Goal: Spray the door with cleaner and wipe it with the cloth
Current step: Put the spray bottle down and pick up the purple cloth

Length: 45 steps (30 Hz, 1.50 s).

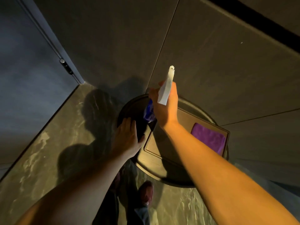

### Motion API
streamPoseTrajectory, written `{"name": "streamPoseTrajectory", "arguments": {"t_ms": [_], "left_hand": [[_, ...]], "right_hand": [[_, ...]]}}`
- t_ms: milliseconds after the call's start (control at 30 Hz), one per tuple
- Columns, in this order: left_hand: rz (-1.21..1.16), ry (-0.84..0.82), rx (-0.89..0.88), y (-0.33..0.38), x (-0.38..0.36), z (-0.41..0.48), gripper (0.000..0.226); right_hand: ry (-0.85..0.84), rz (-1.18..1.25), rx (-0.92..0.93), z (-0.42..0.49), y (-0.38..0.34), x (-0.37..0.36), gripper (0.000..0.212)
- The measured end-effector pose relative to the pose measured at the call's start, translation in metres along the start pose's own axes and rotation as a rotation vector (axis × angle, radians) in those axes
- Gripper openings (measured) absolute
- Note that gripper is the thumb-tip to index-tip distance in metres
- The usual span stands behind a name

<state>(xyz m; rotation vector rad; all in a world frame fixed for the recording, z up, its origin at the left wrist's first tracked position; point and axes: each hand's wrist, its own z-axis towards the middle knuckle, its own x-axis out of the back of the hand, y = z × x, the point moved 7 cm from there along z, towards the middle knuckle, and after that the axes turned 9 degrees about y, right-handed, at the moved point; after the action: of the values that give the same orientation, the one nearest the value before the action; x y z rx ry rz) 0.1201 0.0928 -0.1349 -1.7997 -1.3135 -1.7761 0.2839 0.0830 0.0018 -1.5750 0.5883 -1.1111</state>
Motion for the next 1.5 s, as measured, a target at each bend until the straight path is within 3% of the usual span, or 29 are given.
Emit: {"name": "streamPoseTrajectory", "arguments": {"t_ms": [100,267,433,500,633,733,800,933,1033,1167,1267,1367,1500], "left_hand": [[0.028,0.009,-0.029,0.0,-0.019,0.011,0.094],[0.09,0.051,-0.068,-0.003,-0.032,0.012,0.098],[0.082,0.035,-0.066,-0.003,-0.035,0.013,0.098],[0.056,0.026,-0.056,-0.003,-0.035,0.013,0.097],[-0.137,0.106,-0.017,0.002,-0.02,0.008,0.078],[-0.22,0.195,-0.14,0.024,-0.008,-0.002,0.054],[-0.241,0.165,-0.258,0.051,-0.011,-0.006,0.047],[-0.26,0.022,-0.355,0.123,-0.029,0.006,0.05],[-0.226,-0.052,-0.445,0.182,-0.046,0.024,0.05],[-0.079,-0.068,-0.613,0.25,-0.067,0.044,0.05],[0.133,-0.057,-0.681,0.274,-0.084,0.05,0.05],[0.197,-0.045,-0.685,0.282,-0.089,0.049,0.043],[0.152,-0.121,-0.563,0.28,-0.093,0.048,0.039]], "right_hand": [[-0.035,0.018,0.039,0.003,0.011,-0.011,0.011],[0.023,0.084,0.038,0.006,0.015,-0.013,0.032],[0.053,0.134,-0.003,0.003,0.011,-0.009,0.038],[0.033,0.134,-0.041,0.002,0.013,-0.008,0.052],[-0.075,0.088,0.013,-0.009,0.018,0.011,0.091],[-0.095,0.128,0.016,-0.027,0.04,0.051,0.075],[-0.02,-0.038,-0.004,-0.035,0.066,0.093,0.055],[0.073,-0.674,-0.023,-0.032,0.127,0.187,0.028],[-0.019,-1.006,-0.073,-0.017,0.16,0.232,0.031],[-0.242,-1.114,-0.077,0.0,0.191,0.251,0.056],[-0.321,-1.16,-0.05,0.003,0.208,0.249,0.061],[-0.271,-1.241,0.033,0.003,0.212,0.247,0.056],[-0.183,-1.223,0.129,-0.003,0.212,0.248,0.042]]}}
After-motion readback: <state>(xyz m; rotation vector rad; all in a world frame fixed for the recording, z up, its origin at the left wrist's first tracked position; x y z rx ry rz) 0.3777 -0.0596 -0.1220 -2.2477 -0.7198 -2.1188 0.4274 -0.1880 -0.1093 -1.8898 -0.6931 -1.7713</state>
